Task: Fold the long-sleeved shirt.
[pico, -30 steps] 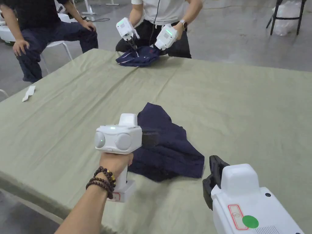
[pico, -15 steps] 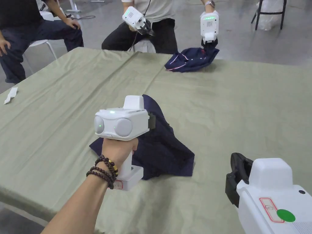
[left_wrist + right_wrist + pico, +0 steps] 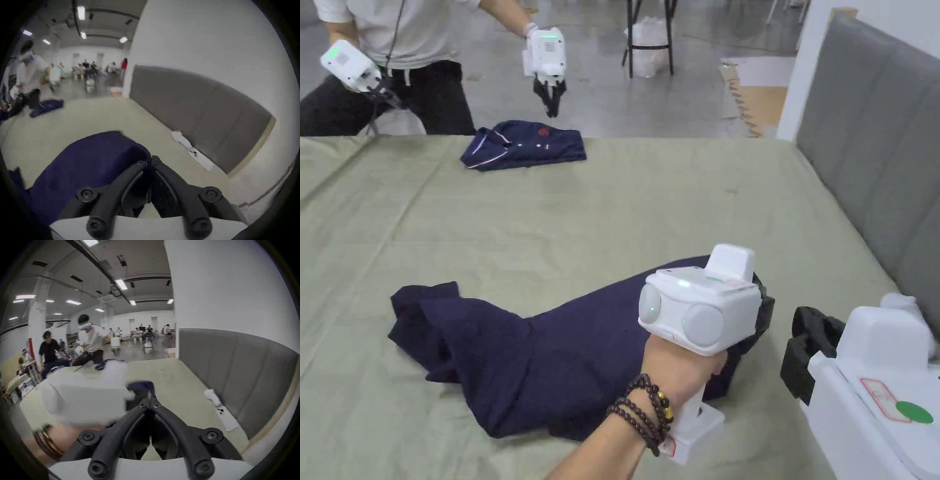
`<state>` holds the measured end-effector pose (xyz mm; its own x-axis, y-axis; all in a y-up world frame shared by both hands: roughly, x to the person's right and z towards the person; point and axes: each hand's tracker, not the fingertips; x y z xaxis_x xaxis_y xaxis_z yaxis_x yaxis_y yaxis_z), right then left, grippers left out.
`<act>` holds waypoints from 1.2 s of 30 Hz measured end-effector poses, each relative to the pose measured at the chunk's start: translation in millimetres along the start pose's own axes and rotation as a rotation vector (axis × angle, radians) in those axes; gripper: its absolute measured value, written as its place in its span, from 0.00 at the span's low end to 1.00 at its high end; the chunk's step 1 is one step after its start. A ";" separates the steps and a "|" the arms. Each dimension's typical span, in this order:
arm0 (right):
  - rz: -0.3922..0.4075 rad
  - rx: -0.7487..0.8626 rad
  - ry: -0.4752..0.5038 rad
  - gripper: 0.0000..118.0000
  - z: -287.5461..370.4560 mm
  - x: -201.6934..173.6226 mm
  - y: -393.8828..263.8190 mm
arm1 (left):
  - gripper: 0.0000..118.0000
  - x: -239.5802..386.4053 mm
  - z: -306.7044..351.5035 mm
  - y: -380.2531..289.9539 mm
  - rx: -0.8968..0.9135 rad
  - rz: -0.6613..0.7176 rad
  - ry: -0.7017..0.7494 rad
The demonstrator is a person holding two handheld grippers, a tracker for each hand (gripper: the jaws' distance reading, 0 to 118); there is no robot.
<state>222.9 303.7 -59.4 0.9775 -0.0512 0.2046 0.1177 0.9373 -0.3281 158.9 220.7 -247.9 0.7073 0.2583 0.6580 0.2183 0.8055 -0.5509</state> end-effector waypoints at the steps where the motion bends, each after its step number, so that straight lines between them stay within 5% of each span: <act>1: -0.002 -0.008 -0.021 0.00 1.4 9.5 -1.0 | 0.06 8.1 -17.5 -15.0 -0.044 0.019 0.010; 4: -0.003 -0.025 -0.056 0.00 5.9 33.1 -6.3 | 0.07 16.9 -42.9 -52.0 -0.104 0.066 0.014; 5: 0.000 -0.032 -0.055 0.00 6.3 37.6 -8.2 | 0.17 17.8 -41.7 -58.1 -0.101 0.060 0.025; 6: 0.000 -0.051 -0.053 0.00 5.5 41.3 -9.9 | 0.35 16.5 -35.3 -58.8 -0.108 0.051 0.034; 7: 0.001 -0.073 -0.039 0.00 3.3 43.7 -11.3 | 0.71 14.2 -27.6 -58.6 -0.124 0.040 0.043; 8: 0.009 -0.088 -0.027 0.00 1.3 43.9 -12.5 | 0.91 7.5 -16.5 -55.0 -0.124 0.037 0.051; 18: 0.017 -0.073 0.056 0.00 -0.9 22.9 -22.8 | 0.79 -51.4 221.1 -87.1 0.280 0.050 0.391; 22: 0.024 -0.071 0.066 0.00 -1.0 8.3 -27.8 | 0.04 -54.5 283.0 -120.8 0.271 0.054 0.573; 30: 0.071 -0.070 0.106 0.00 2.4 -12.2 -22.8 | 0.05 -95.2 290.5 -128.8 0.191 0.227 0.650; 31: 0.073 -0.071 0.108 0.00 3.0 -13.3 -21.9 | 0.28 -104.7 283.5 -126.8 0.160 0.252 0.675; 33: 0.076 -0.067 0.113 0.00 3.0 -13.5 -21.3 | 0.90 -128.0 261.6 -126.1 0.039 0.298 0.683; 34: 0.078 -0.069 0.113 0.00 2.1 -13.6 -21.3 | 0.90 -140.7 257.0 -130.0 -0.028 0.359 0.663; 36: 0.079 -0.076 0.114 0.00 -1.3 -13.1 -21.7 | 0.74 -158.7 234.4 -128.8 0.006 0.403 0.631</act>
<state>207.8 283.5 -56.1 0.9973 -0.0215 0.0707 0.0486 0.9112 -0.4091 -139.1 200.9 -161.1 0.9834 0.1806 -0.0154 -0.1422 0.7166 -0.6828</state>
